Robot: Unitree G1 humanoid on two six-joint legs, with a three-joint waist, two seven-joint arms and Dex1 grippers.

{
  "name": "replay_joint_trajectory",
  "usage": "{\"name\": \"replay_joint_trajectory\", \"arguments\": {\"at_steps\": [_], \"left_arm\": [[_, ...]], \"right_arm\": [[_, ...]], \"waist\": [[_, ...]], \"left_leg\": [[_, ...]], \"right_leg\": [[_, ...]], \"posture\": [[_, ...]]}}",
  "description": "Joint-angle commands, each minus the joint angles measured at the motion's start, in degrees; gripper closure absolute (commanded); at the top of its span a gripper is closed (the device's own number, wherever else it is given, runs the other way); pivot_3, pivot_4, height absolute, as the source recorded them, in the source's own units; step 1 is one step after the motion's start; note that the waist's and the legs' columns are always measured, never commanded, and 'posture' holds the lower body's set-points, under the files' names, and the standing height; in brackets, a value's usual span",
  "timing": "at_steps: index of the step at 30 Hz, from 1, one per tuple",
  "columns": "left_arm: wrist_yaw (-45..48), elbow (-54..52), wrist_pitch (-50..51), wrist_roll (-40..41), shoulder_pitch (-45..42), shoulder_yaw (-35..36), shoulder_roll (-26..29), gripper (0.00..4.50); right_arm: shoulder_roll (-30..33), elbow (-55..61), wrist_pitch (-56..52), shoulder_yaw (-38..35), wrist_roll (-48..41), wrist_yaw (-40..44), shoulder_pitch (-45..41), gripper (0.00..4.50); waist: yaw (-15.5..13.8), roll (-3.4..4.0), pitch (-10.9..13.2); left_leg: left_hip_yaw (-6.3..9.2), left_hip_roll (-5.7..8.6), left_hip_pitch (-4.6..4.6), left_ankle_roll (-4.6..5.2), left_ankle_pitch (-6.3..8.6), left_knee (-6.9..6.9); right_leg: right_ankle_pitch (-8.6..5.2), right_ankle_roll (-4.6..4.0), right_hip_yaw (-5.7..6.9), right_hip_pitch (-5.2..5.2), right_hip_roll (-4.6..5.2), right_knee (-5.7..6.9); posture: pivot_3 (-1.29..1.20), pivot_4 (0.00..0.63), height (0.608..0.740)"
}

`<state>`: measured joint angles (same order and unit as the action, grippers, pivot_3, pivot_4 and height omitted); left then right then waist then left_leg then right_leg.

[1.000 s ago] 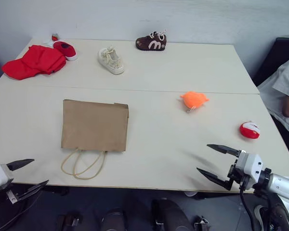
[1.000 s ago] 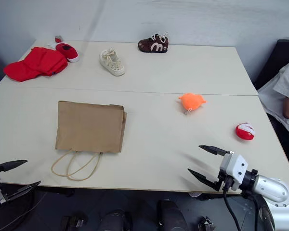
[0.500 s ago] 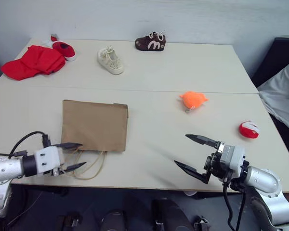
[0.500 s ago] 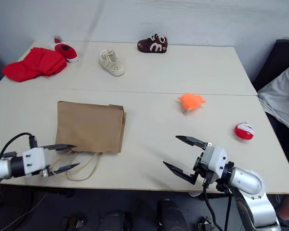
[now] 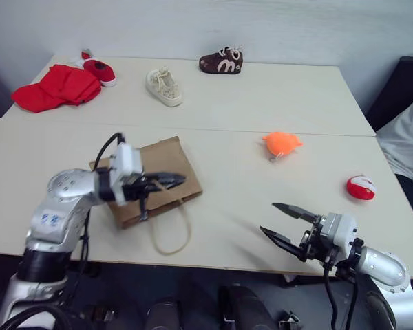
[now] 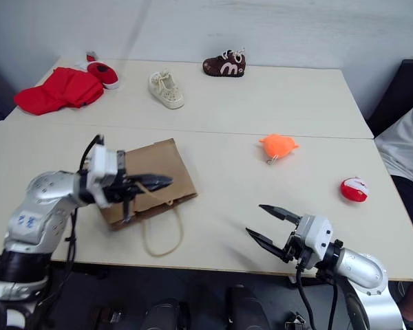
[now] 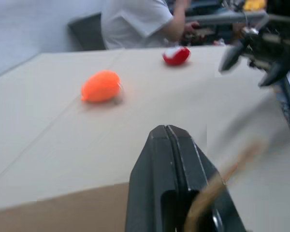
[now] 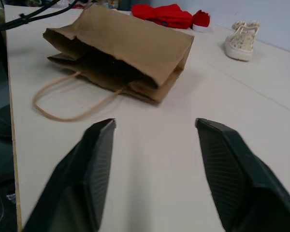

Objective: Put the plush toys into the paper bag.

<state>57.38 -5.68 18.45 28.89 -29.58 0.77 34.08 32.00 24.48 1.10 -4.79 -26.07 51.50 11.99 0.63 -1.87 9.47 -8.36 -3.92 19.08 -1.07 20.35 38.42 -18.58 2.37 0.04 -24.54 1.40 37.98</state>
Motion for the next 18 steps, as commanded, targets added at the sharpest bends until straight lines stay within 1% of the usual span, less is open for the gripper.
{"name": "replay_joint_trajectory", "arguments": {"at_steps": [1, 5, 7, 9, 13, 18], "left_arm": [[-4.14, 1.69, 3.96, 1.86, -5.1, 0.38, -3.75, 4.5], [-5.82, 0.96, 10.47, 5.34, -8.21, 1.22, -6.82, 4.5], [-4.31, -0.48, 12.53, 6.78, -7.92, 1.04, -6.66, 4.5], [-3.7, -1.35, 14.08, 7.61, -7.61, 0.97, -6.31, 4.5], [-4.77, -1.79, 15.84, 9.28, -7.86, 2.22, -7.19, 4.5], [-6.63, -1.6, 19.27, 12.87, -9.67, 4.22, -8.8, 4.5]], "right_arm": [[-0.7, 2.01, -4.09, 4.02, 0.74, -2.05, -4.12, 3.11], [-5.45, -2.79, -5.98, 10.78, 6.87, -6.52, -13.67, 4.48], [-8.76, -6.87, -6.14, 13.71, 10.09, -8.66, -19.14, 4.48], [-10.87, -10.18, -6.17, 15.5, 12.11, -9.69, -22.75, 4.48], [-16.27, -20.7, -5.05, 19.1, 16.02, -10.89, -32.29, 4.48], [-21.96, -33.63, -0.84, 22.2, 19.03, -9.54, -40.9, 4.48]], "waist": [[0.32, 0.0, 0.0], [1.1, 0.01, 0.0], [1.22, 0.03, 0.01], [1.16, 0.06, 0.02], [1.14, 0.07, 0.03], [1.14, 0.07, 0.03]], "left_leg": [[0.0, -0.01, 0.03, -0.01, -0.01, 0.02], [0.02, -0.05, 0.05, -0.05, -0.03, 0.04], [0.0, -0.07, 0.06, -0.08, -0.04, 0.06], [-0.01, -0.1, 0.06, -0.12, -0.06, 0.07], [-0.01, -0.1, 0.15, -0.12, -0.06, 0.18], [0.02, -0.09, 0.19, -0.09, -0.04, 0.32]], "right_leg": [[0.0, 0.0, 0.0, -0.02, -0.01, 0.0], [0.0, 0.0, 0.0, -0.05, -0.02, 0.02], [-0.01, -0.02, -0.01, -0.09, -0.05, 0.07], [-0.03, -0.06, -0.01, -0.13, -0.06, 0.11], [-0.04, -0.06, 0.0, -0.17, -0.03, 0.1], [-0.03, -0.05, 0.04, -0.16, 0.01, 0.2]], "posture": [[0.0, 0.15, 0.74], [0.0, 0.15, 0.74], [0.0, 0.15, 0.74], [0.0, 0.15, 0.74], [0.0, 0.15, 0.74], [0.0, 0.15, 0.74]]}}
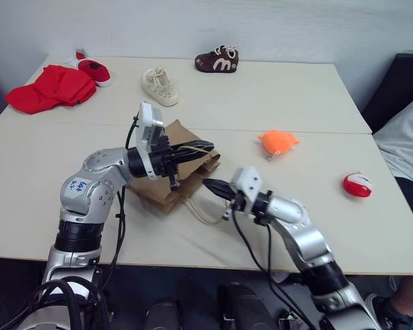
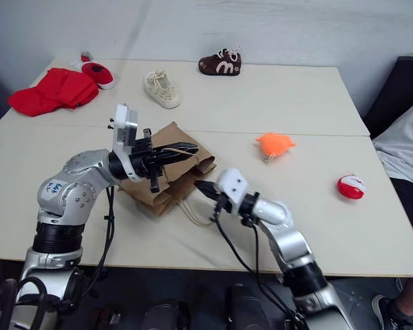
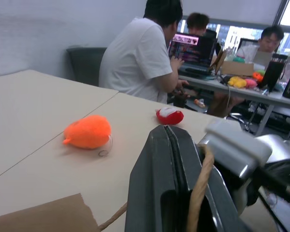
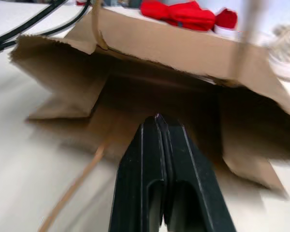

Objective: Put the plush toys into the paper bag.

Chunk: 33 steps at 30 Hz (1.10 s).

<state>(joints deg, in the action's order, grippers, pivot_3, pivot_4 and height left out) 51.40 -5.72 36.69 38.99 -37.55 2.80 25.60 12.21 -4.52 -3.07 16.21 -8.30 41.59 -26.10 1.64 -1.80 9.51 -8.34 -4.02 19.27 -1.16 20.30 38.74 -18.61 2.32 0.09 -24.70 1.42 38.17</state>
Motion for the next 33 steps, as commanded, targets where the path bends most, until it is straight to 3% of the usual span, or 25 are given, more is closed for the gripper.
{"name": "replay_joint_trajectory", "arguments": {"at_steps": [1, 8, 17, 22, 25, 28, 33], "left_arm": [[-0.41, -1.59, 1.3, 2.95, -1.78, 2.23, -0.14, 4.5], [-3.4, -0.6, 4.95, 8.17, -4.03, 6.44, -1.04, 4.5], [-15.08, 7.14, 8.74, 19.38, -9.73, 19.11, -4.8, 4.5], [-15.6, 7.11, 9.2, 19.37, -8.82, 17.73, -5.94, 4.5], [-11.83, 4.2, 8.62, 15.85, -6.46, 12.28, -5.24, 4.5], [-10.75, 3.31, 7.41, 14.14, -5.14, 8.57, -6.74, 4.5], [-9.45, 4.86, 4.95, 11.53, -5.75, 6.66, -7.55, 4.5]], "right_arm": [[-3.5, -6.81, 3.75, 1.7, 1.54, 0.61, -4.2, 4.48], [-7.55, -19.25, 5.26, 1.46, 5.02, -1.21, -9.15, 4.48], [-4.13, -17.28, 2.82, 1.26, 6.45, 0.08, -5.0, 4.48], [-3.48, -13.44, 1.27, 0.0, 4.97, 0.29, -3.1, 4.48], [-3.3, -7.59, -6.8, -1.17, -1.07, 4.62, -1.72, 4.48], [-2.19, -2.54, -3.84, -2.86, -1.99, 4.98, -1.39, 3.88], [4.61, 13.5, -8.66, -8.23, -13.44, 12.14, 4.46, 2.16]], "waist": [[0.16, 0.0, 0.0], [0.45, 0.02, 0.01], [0.57, 0.02, 0.01], [0.38, 0.02, 0.01], [0.25, 0.02, 0.01], [0.31, 0.04, 0.03], [-0.02, 0.06, 0.04]], "left_leg": [[-0.01, 0.01, 0.0, 0.0, 0.0, 0.0], [0.0, -0.04, 0.01, 0.0, 0.0, 0.0], [0.03, -0.05, 0.0, -0.02, 0.01, 0.0], [0.06, -0.04, 0.01, -0.04, 0.02, 0.0], [0.06, -0.03, 0.01, -0.04, 0.02, -0.01], [0.05, -0.03, 0.02, -0.05, 0.03, 0.0], [0.07, -0.01, 0.03, -0.08, 0.04, -0.02]], "right_leg": [[0.0, 0.0, -0.01, 0.0, 0.0, 0.01], [0.0, -0.01, 0.01, -0.03, 0.02, 0.07], [0.0, 0.0, 0.04, -0.01, 0.04, 0.08], [0.0, 0.0, 0.08, 0.0, 0.05, 0.06], [0.0, 0.0, 0.08, 0.02, 0.05, 0.04], [0.0, 0.0, 0.07, 0.0, 0.04, 0.04], [0.0, 0.0, 0.08, 0.01, 0.02, -0.02]], "posture": [[0.0, 0.15, 0.74], [0.0, 0.15, 0.74], [0.0, 0.15, 0.74], [0.0, 0.15, 0.74], [0.0, 0.15, 0.74], [0.0, 0.15, 0.74], [0.0, 0.15, 0.74]]}}
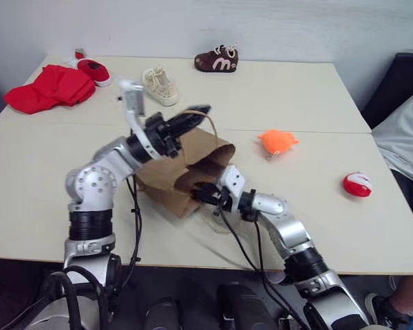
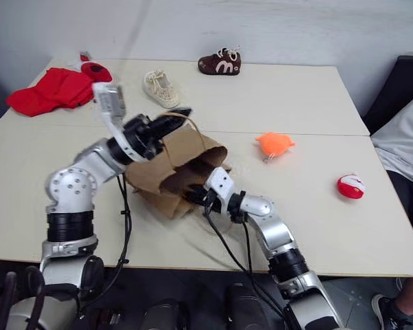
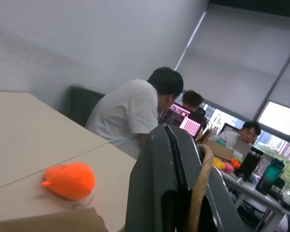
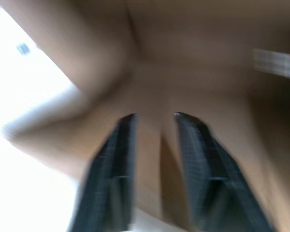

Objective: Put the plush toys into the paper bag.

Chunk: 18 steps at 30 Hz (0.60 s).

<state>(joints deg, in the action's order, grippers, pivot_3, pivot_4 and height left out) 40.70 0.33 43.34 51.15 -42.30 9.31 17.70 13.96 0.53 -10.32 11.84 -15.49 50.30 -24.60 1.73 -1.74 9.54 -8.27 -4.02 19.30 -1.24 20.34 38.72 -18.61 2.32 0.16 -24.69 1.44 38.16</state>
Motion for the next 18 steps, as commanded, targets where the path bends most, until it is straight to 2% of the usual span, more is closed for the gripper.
{"name": "replay_joint_trajectory", "arguments": {"at_steps": [1, 4, 6, 7, 10, 13, 18], "left_arm": [[1.49, -1.14, -1.65, -0.55, -1.05, 0.15, 0.4, 4.5], [2.3, -0.68, -1.34, -0.48, -1.55, 0.25, 0.92, 4.5], [2.61, -0.16, -1.17, -0.37, -2.0, 0.5, 1.12, 4.5], [2.73, 0.03, -1.09, -0.3, -2.17, 0.6, 1.19, 4.5], [3.02, 0.44, -0.91, -0.12, -2.51, 0.6, 1.09, 4.5], [3.1, 0.79, -0.83, -0.5, -2.75, 0.28, 0.81, 4.5], [3.12, 1.69, -1.04, -0.96, -3.18, 0.27, 0.77, 4.5]], "right_arm": [[4.57, 11.18, -2.11, -5.77, -8.22, 3.74, 4.88, 1.84], [9.12, 16.84, -2.47, -14.55, -13.56, 2.9, 10.79, 0.82], [11.35, 16.81, -2.22, -19.28, -13.74, 0.5, 12.54, 0.16], [12.91, 15.71, -2.05, -20.55, -12.37, -0.48, 12.73, 0.03], [17.04, 8.12, 1.89, -21.48, -4.05, -4.8, 8.87, 0.03], [20.72, -2.22, 2.48, -17.49, 4.43, -7.62, 1.24, 0.03], [19.65, -21.12, 6.3, -12.17, 10.78, -8.09, -12.05, 0.03]], "waist": [[-0.1, 0.0, 0.0], [-0.19, 0.0, 0.0], [-0.2, 0.0, 0.0], [-0.19, 0.0, 0.01], [0.14, 0.0, 0.01], [0.39, 0.17, 0.11], [0.52, 0.26, 0.17]], "left_leg": [[0.02, -0.01, -0.01, 0.0, 0.0, -0.04], [0.04, 0.02, 0.0, 0.0, 0.0, -0.09], [0.04, 0.04, -0.01, 0.01, 0.0, -0.11], [0.03, 0.06, -0.01, 0.02, 0.01, -0.1], [-0.02, 0.07, -0.09, 0.03, 0.0, -0.1], [-0.1, 0.07, -0.1, 0.03, 0.0, -0.15], [-0.17, 0.03, -0.07, 0.01, -0.03, -0.29]], "right_leg": [[0.0, 0.0, 0.02, 0.03, 0.0, -0.08], [0.0, 0.01, 0.03, 0.05, 0.0, -0.13], [0.01, 0.02, 0.02, 0.05, 0.01, -0.15], [0.02, 0.04, 0.01, 0.06, 0.01, -0.15], [0.04, 0.07, -0.08, 0.1, -0.02, -0.15], [0.04, 0.07, -0.16, 0.05, -0.05, -0.13], [0.03, 0.05, -0.2, -0.08, -0.08, -0.18]], "posture": [[0.0, 0.15, 0.74], [0.0, 0.15, 0.74], [0.0, 0.15, 0.74], [0.0, 0.15, 0.74], [0.0, 0.15, 0.74], [0.0, 0.15, 0.74], [0.0, 0.15, 0.74]]}}
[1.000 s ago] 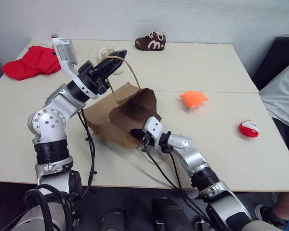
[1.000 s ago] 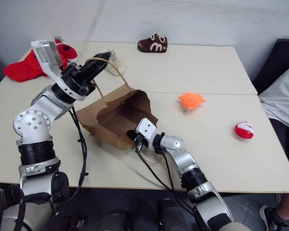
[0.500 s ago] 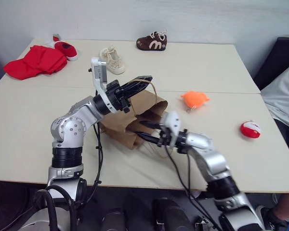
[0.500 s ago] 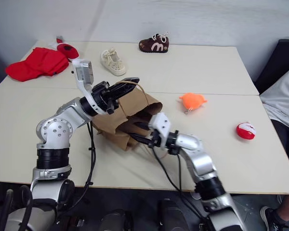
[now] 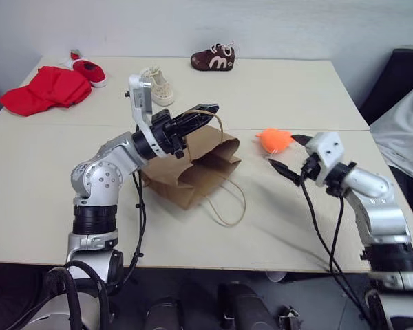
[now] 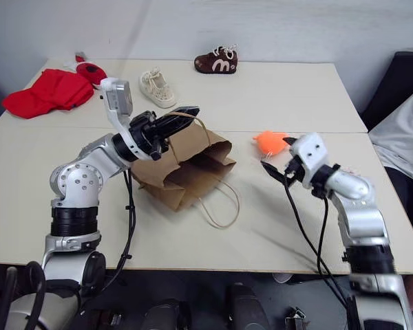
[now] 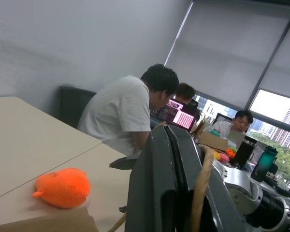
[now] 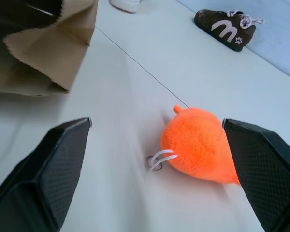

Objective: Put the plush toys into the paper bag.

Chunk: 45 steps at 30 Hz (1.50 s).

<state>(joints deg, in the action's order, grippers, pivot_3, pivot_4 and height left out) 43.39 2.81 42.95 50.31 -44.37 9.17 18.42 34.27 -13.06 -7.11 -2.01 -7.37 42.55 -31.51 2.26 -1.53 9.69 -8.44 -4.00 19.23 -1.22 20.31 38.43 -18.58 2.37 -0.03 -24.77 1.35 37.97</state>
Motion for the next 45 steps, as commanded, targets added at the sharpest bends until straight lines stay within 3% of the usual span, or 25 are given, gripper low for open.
{"name": "replay_joint_trajectory", "arguments": {"at_steps": [1, 4, 11, 16, 18, 21, 24, 29, 32, 39, 45], "left_arm": [[0.42, -0.61, -0.75, -0.22, -1.19, 0.41, 0.04, 4.5], [0.19, -0.64, -1.03, -0.51, -1.12, 0.41, -0.16, 4.5], [0.09, -0.39, -1.17, -1.23, -1.12, 0.43, -0.53, 4.5], [0.3, 0.7, -1.7, -1.78, -2.0, 0.29, -0.86, 4.5], [0.41, 1.01, -1.9, -1.88, -2.21, 0.28, -0.92, 4.5], [0.34, 1.37, -1.95, -1.78, -2.53, 0.52, -0.89, 4.5], [-0.01, 1.62, -1.54, -1.37, -2.75, 1.17, -0.76, 4.5], [-0.3, 1.53, -0.76, -0.96, -2.72, 1.68, -0.75, 4.5], [-0.96, 1.06, 0.97, 0.46, -2.8, 2.11, -1.6, 4.5], [-1.29, 1.02, 1.87, 0.68, -3.61, 1.76, -3.02, 4.5], [-0.94, 1.82, 4.46, 4.74, -4.75, 3.58, -4.52, 4.5]], "right_arm": [[-1.13, -11.94, 3.9, 2.71, 3.63, 0.17, -7.92, 0.03], [-3.08, -30.87, 7.66, 5.47, 7.58, -0.72, -18.5, 0.03], [-3.68, -48.63, 16.09, 6.96, 12.32, -3.48, -27.66, 2.32], [-1.09, -48.41, 18.97, 5.5, 11.51, 0.67, -27.85, 3.92], [-0.37, -44.63, 19.82, 3.66, 8.21, 6.0, -26.4, 4.39], [0.57, -32.91, 16.98, 0.35, 0.46, 15.2, -21.83, 4.48], [2.79, -13.6, 6.28, -1.42, -7.13, 20.67, -13.89, 4.48], [5.91, 14.93, -13.94, -0.68, -16.53, 20.1, -0.43, 4.48], [2.42, 25.11, -19.23, 3.51, -17.63, 16.17, 3.85, 4.48], [-7.0, 23.75, -18.47, 12.18, -11.65, 9.57, -0.36, 4.48], [-15.48, 6.74, -10.96, 18.57, -2.03, 4.0, -9.54, 4.48]], "waist": [[0.12, 0.04, 0.03], [0.91, 0.08, 0.05], [1.06, 0.1, 0.06], [0.96, 0.11, 0.06], [0.96, 0.11, 0.07], [0.98, 0.17, 0.1], [0.9, 0.38, 0.23], [0.53, 0.48, 0.3], [0.78, 0.48, 0.3], [0.69, 0.48, 0.3], [0.87, 0.46, 0.31]], "left_leg": [[0.0, 0.0, 0.03, 0.01, -0.01, -0.02], [-0.04, 0.0, 0.03, 0.02, -0.02, -0.01], [-0.05, -0.01, 0.05, 0.02, -0.04, -0.18], [-0.04, -0.01, 0.04, 0.01, -0.05, -0.13], [-0.04, 0.0, 0.04, 0.01, -0.05, -0.13], [-0.04, -0.01, 0.05, 0.0, -0.05, -0.15], [-0.01, -0.04, 0.05, -0.03, -0.07, -0.18], [0.06, -0.04, 0.09, -0.09, -0.09, -0.2], [0.02, -0.02, 0.05, -0.09, -0.1, -0.16], [0.02, 0.09, 0.08, -0.13, -0.17, -0.16], [0.04, 0.08, 0.15, -0.1, -0.19, -0.15]], "right_leg": [[0.0, 0.0, 0.0, -0.04, 0.01, 0.0], [0.0, 0.0, -0.01, -0.06, 0.03, 0.01], [0.0, 0.0, -0.01, -0.08, 0.07, -0.04], [0.0, 0.01, -0.01, -0.08, 0.09, 0.0], [0.0, 0.01, -0.01, -0.07, 0.09, 0.0], [0.01, 0.02, 0.0, -0.08, 0.07, -0.01], [0.0, 0.02, 0.02, -0.09, 0.06, 0.0], [0.0, 0.02, 0.05, -0.14, 0.06, 0.0], [0.0, 0.02, 0.01, -0.12, 0.07, 0.04], [0.0, 0.02, -0.01, -0.21, 0.09, 0.12], [0.0, 0.02, 0.02, -0.25, 0.1, 0.1]], "posture": [[0.0, 0.15, 0.74], [0.0, 0.15, 0.74], [0.0, 0.15, 0.74], [0.0, 0.15, 0.74], [0.0, 0.15, 0.74], [0.0, 0.15, 0.74], [0.0, 0.15, 0.74], [0.0, 0.15, 0.74], [0.0, 0.15, 0.74], [0.0, 0.15, 0.74], [0.0, 0.15, 0.74]]}}
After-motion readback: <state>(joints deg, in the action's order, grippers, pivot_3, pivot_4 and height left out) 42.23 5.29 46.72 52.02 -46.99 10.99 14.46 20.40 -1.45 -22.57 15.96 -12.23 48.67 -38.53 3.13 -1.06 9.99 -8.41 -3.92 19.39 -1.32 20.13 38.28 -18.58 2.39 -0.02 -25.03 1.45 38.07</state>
